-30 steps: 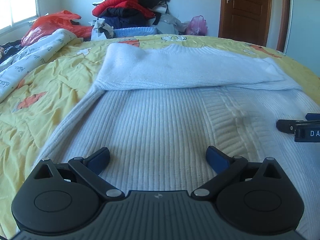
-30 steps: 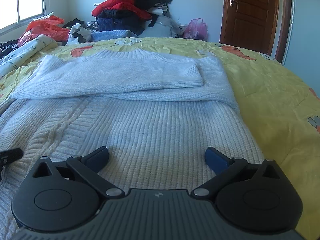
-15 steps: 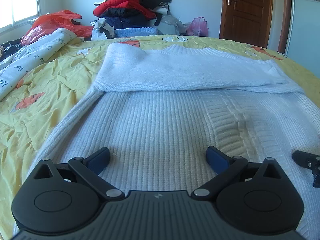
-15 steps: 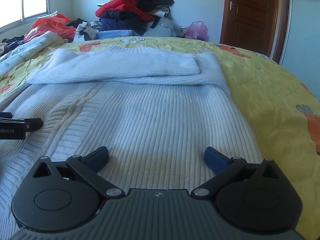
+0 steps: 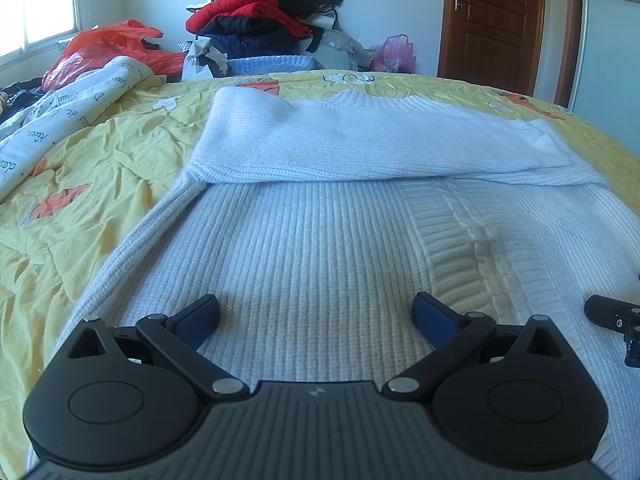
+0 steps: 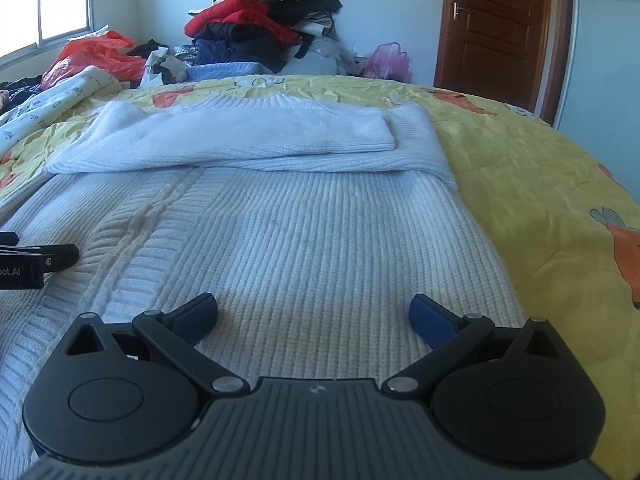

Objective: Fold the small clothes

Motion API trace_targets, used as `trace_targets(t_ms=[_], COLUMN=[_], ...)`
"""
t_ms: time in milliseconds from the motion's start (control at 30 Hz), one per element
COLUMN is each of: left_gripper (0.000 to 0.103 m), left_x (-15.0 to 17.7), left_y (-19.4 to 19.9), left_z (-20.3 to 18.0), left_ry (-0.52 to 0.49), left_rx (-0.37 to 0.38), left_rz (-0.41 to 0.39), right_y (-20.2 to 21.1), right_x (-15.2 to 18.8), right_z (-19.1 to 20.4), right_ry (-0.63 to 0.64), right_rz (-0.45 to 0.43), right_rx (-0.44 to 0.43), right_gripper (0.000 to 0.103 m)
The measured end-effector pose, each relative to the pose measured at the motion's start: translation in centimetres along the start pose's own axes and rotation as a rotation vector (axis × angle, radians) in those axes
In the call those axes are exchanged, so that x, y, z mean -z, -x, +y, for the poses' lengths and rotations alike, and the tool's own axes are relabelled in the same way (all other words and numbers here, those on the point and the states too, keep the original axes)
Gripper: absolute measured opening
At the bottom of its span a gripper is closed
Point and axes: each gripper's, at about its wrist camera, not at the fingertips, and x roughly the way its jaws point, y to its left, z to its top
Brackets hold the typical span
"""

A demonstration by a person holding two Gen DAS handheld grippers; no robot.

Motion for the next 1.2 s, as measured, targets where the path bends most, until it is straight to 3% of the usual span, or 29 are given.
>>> trace_targets(t_ms=[533, 767, 867, 1200], left_gripper=[0.103, 0.103, 0.103, 0.103], left_x=[0.5, 3.4, 5.4, 5.3], left_y=[0.5, 4.3, 6.0, 5.8], left_z=[-0.2, -0.6, -0.2, 0.0], left_ry=[-0.008, -0.037, -0.028, -0.021], left_rx=[-0.015, -0.015, 0.001, 0.002], left_rz=[-0.002, 0.016, -0.026, -0.029], right_y=[2.7, 2.9, 2.9, 2.9], right_x=[2.3, 2.2, 2.2, 2.2], right_z=[0.2, 0.0, 0.0, 0.0], right_ry=[-0.017, -0.023, -0.024, -0.024], right_rz=[0.009, 0.01, 0.01, 0.009], right_rx=[0.016, 0.012, 0.011, 0.011], right_gripper=[0.103, 0.103, 0.102, 0.102])
